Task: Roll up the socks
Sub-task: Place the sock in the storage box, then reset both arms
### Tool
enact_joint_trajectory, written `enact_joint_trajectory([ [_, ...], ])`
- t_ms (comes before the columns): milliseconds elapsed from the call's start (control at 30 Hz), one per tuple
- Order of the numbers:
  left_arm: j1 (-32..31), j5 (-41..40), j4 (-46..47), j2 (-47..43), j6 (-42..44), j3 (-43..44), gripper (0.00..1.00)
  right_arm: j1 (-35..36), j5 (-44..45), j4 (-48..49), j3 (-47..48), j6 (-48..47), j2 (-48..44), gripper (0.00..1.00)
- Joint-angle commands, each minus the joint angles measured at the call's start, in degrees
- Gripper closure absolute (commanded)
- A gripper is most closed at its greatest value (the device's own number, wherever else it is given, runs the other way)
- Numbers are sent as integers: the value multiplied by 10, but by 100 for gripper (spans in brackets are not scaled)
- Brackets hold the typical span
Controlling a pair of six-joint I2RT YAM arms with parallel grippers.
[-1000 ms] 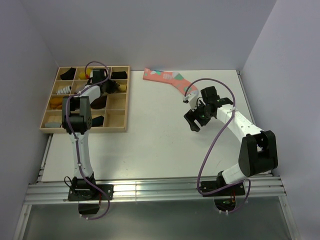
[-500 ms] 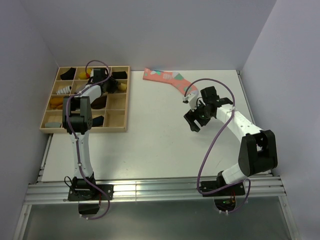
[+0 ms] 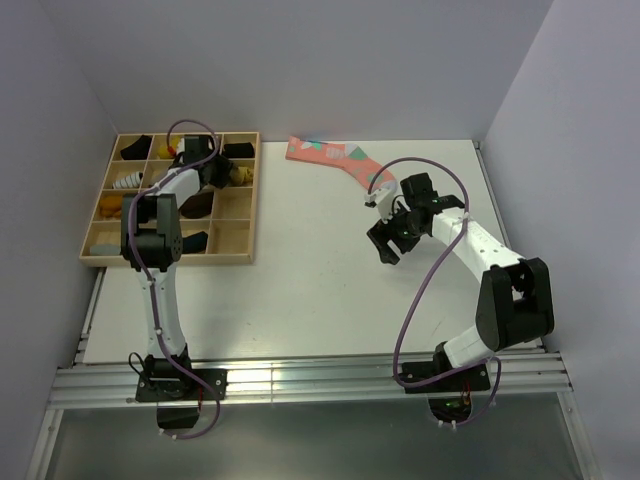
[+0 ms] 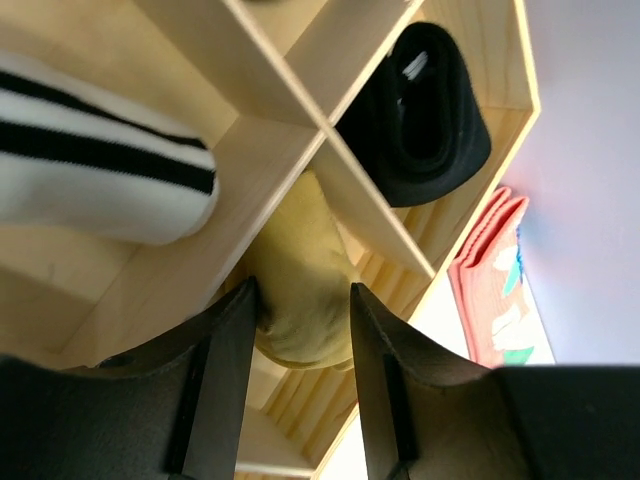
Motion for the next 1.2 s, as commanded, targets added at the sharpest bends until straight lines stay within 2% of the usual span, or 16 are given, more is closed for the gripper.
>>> enact_joint_trajectory([
  [0, 2, -22, -41, -36, 22, 14, 53, -5, -11, 0, 7, -4, 7, 15],
  [333, 2, -27, -68, -56, 44, 12, 54, -5, -23, -11, 20, -5, 17, 15],
  [700, 2, -9, -64, -91, 68, -16, 49, -5, -25, -11, 26, -3, 35, 15],
  [900, 2, -14, -55, -144, 86, -50, 49, -6, -27, 5, 28, 12, 21, 14],
  [1167, -26, -27, -43, -289, 150, -136, 49, -14, -50, 35, 24, 52, -28, 9],
])
